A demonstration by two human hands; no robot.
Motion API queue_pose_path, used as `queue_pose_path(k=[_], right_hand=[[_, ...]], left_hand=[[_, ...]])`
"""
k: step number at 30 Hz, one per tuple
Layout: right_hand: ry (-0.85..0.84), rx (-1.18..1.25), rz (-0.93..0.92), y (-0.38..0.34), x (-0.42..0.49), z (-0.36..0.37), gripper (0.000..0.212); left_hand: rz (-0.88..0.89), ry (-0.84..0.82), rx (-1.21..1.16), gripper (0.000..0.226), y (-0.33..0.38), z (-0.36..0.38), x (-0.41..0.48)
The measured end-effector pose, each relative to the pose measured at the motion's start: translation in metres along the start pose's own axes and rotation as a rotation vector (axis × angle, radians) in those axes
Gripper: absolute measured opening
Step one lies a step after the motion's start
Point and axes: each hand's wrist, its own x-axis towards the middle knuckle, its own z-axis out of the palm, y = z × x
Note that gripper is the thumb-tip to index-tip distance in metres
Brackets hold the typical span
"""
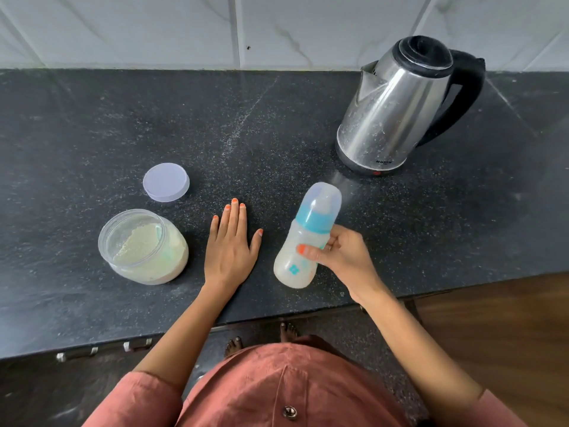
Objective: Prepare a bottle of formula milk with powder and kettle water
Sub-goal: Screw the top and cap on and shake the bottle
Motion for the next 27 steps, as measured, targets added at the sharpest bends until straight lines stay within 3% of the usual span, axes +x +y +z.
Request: queue_pose_path(k=[1,5,7,11,17,22,24,27], right_hand=[[0.010,0.023,-0.009,-0.001,0.001,-0.001,0.024],[0.250,0.501,-0.021,-0.008,0.018,-0.006,0.022],[0.239,0.426,-0.025,-0.008,0.016,-0.003,0.018],[-0.003,0.014,-0.016,-0.005,0.000,0.003,0.025],[0.288,0.530,-0.018,-0.008,0.020,-0.006,0.019],[0.015,0.013,0.016,-0.001,0.002,0.001,0.023],[0.064,0.117,0.020,-0.002,0.006,-0.002,0.023],[0.274,0.505,0.014,-0.005,0.019,-0.006,0.021]], left_hand=[[-0.001,0.002,-0.001,0.074,0.000,0.000,0.000],[-0.001,0.003,0.003,0.074,-0.001,0.000,-0.001],[-0.001,0.003,0.001,0.075,0.000,0.000,-0.001],[0.002,0.005,-0.002,0.075,0.000,0.000,0.000],[0.001,0.003,0.007,0.076,0.000,0.000,-0.001],[0.002,0.002,0.006,0.077,0.000,0.000,0.000],[0.004,0.000,0.009,0.077,0.000,0.000,0.000],[0.003,0.005,0.008,0.075,0.000,0.000,0.000]])
